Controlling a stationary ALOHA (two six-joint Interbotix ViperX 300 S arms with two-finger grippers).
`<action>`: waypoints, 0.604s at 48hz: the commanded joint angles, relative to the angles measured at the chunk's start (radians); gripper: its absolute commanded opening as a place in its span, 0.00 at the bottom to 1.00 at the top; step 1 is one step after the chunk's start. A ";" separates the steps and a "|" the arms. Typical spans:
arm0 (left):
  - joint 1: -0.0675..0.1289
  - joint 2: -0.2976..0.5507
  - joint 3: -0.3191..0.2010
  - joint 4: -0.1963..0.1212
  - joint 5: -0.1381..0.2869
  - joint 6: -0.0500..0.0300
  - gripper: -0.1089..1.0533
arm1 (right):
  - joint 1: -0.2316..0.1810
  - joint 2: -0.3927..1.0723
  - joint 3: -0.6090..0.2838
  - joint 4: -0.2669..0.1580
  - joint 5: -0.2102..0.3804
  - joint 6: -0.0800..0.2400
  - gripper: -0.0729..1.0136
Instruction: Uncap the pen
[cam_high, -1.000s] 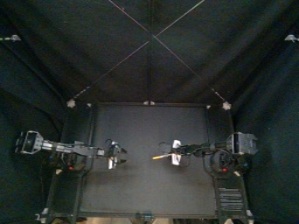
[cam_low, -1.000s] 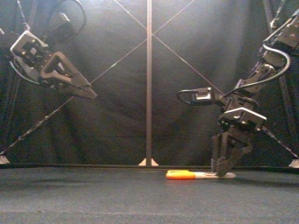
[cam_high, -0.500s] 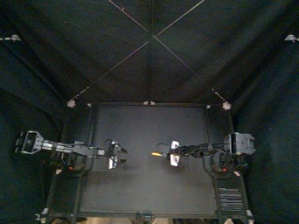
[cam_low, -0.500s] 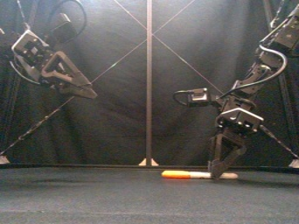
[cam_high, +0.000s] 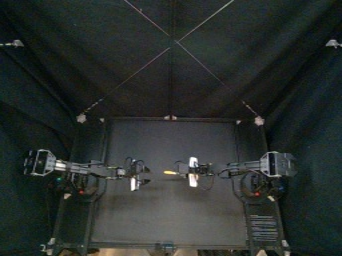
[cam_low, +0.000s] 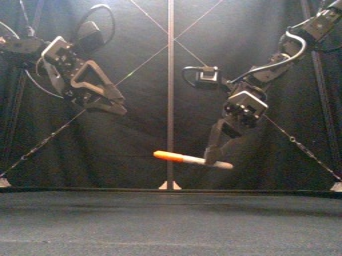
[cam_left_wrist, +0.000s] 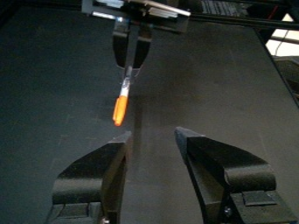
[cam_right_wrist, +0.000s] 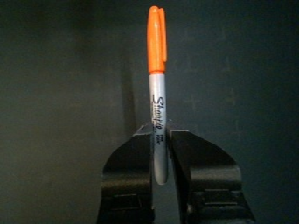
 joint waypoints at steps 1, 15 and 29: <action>0.014 0.020 -0.037 -0.009 -0.005 0.0015 0.80 | 0.015 -0.028 -0.051 -0.018 -0.003 -0.002 0.46; 0.017 0.091 -0.092 -0.009 0.031 0.0000 0.80 | 0.052 -0.012 -0.115 -0.049 0.002 -0.003 0.46; 0.032 0.152 -0.152 -0.008 0.118 0.0015 0.80 | 0.081 0.009 -0.144 -0.057 0.014 -0.005 0.46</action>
